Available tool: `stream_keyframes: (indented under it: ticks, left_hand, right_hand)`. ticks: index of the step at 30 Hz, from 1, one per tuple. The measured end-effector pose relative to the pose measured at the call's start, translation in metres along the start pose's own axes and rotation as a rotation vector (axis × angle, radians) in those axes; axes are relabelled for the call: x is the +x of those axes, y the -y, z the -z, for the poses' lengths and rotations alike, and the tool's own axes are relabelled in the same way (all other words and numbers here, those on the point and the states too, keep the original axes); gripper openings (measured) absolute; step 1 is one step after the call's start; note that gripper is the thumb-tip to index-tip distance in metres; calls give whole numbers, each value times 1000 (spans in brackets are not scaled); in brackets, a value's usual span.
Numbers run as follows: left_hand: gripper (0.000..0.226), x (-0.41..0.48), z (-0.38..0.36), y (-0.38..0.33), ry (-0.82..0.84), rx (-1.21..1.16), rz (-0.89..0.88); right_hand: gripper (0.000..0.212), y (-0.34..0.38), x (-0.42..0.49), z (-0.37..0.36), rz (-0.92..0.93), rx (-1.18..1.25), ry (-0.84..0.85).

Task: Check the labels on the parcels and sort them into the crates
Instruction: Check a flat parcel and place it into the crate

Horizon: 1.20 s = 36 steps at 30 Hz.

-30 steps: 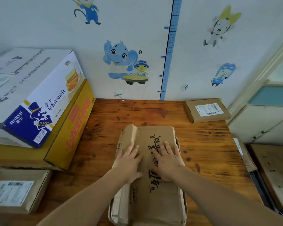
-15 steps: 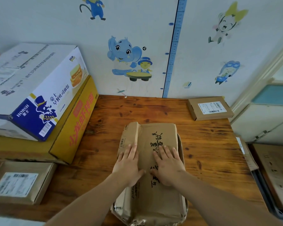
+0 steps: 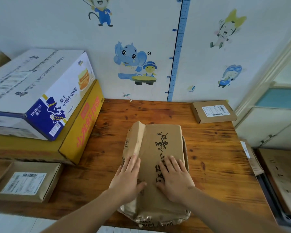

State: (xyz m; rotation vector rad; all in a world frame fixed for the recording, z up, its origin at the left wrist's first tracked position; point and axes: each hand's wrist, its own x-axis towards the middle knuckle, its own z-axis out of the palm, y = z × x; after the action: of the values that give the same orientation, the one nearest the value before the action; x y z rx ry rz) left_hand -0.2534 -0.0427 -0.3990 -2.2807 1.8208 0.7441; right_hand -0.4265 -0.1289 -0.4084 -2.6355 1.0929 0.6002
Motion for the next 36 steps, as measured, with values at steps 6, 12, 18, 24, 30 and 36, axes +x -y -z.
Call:
stream_keyframes:
  ticks: [6,12,18,24,30,36]
  left_hand:
    - [87,-9,-20,0,-15,-2,17]
    - [88,-5,-24,-14,9,5,48]
    - [90,-12,-17,-4,1,-16,10]
    - [87,-41,-25,6,12,21,-29]
    - [90,-39,-31,2,16,-2,-14]
    - [90,-37,-36,-4,18,41,-22]
  right_hand:
    - [88,6,-9,-5,-38,-27,38]
    - [78,11,-3,-6,-68,-64,93]
    - [76,11,-15,0,-45,-28,47]
    - [76,13,-43,-10,5,-34,25]
    - [76,15,-39,-13,-16,-38,44]
    - [76,18,-35,-16,-36,-37,55]
